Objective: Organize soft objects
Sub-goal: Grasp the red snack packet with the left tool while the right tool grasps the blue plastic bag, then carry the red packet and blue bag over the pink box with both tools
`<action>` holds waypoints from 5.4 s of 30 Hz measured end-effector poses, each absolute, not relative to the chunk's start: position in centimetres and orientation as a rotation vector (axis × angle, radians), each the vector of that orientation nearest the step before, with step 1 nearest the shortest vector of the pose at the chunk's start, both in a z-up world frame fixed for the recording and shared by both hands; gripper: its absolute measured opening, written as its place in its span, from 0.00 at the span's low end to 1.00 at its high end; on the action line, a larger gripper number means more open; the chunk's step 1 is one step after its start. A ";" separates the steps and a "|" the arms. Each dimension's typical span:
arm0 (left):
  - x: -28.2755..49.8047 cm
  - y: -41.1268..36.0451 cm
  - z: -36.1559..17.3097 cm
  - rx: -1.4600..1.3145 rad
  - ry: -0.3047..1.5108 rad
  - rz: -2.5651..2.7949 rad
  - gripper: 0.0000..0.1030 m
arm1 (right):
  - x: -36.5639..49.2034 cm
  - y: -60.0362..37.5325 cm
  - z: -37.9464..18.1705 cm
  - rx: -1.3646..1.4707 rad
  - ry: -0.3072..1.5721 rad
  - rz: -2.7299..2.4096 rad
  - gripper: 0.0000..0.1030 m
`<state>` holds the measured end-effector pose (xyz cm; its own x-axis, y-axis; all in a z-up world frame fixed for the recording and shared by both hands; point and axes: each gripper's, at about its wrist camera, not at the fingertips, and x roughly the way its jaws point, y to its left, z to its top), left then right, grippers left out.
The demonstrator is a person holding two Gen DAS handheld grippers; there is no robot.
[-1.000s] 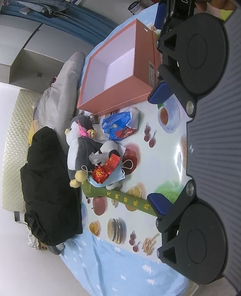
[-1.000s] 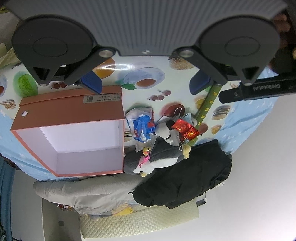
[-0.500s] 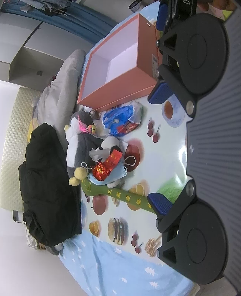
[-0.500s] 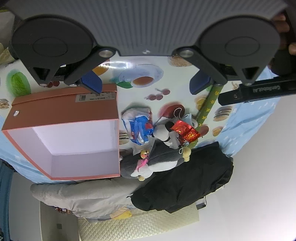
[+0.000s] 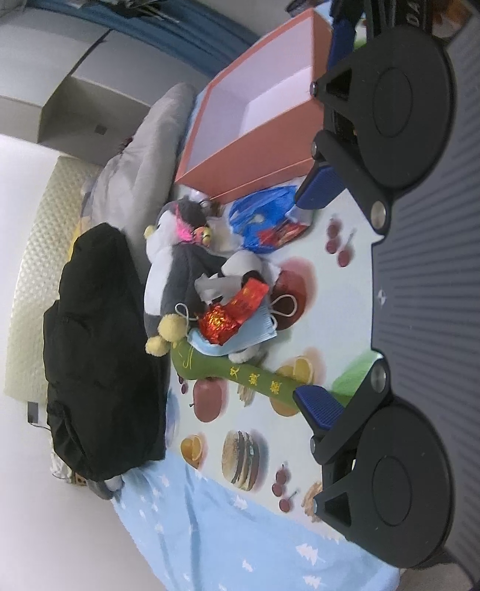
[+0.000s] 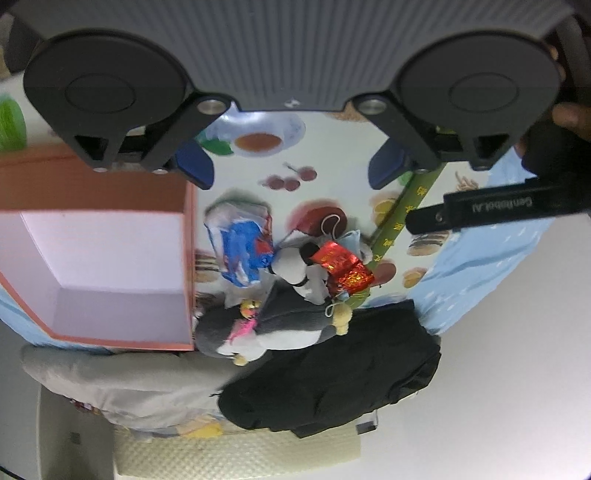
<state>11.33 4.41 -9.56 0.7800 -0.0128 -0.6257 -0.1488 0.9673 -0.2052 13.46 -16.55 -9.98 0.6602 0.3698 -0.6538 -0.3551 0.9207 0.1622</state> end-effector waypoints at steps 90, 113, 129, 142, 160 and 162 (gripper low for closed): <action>22.4 4.1 -19.9 0.091 0.873 -0.291 0.73 | 20.2 -15.7 -19.4 0.058 0.905 0.099 0.17; 22.1 3.0 -19.4 0.076 0.838 -0.221 0.62 | 19.3 -16.6 -18.2 0.082 0.876 0.149 0.17; 15.3 2.3 -7.9 -0.147 0.699 -0.161 0.62 | 14.6 -17.6 -8.9 0.095 0.714 0.189 0.17; 11.4 -4.3 -2.8 -0.198 0.637 -0.213 0.62 | 10.3 -23.6 -3.5 0.101 0.628 0.142 0.17; 17.5 -15.9 -1.7 -0.173 0.698 -0.347 0.62 | 13.8 -33.4 -2.4 0.162 0.648 0.021 0.17; 19.3 -17.0 -2.0 -0.164 0.710 -0.350 0.62 | 15.5 -34.3 -2.7 0.161 0.657 0.021 0.17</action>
<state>19.27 -16.99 -1.96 0.7033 -0.3685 -0.6079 0.2584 0.9292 -0.2643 15.48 -34.31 -2.67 0.7923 0.0701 -0.6061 0.0314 0.9874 0.1553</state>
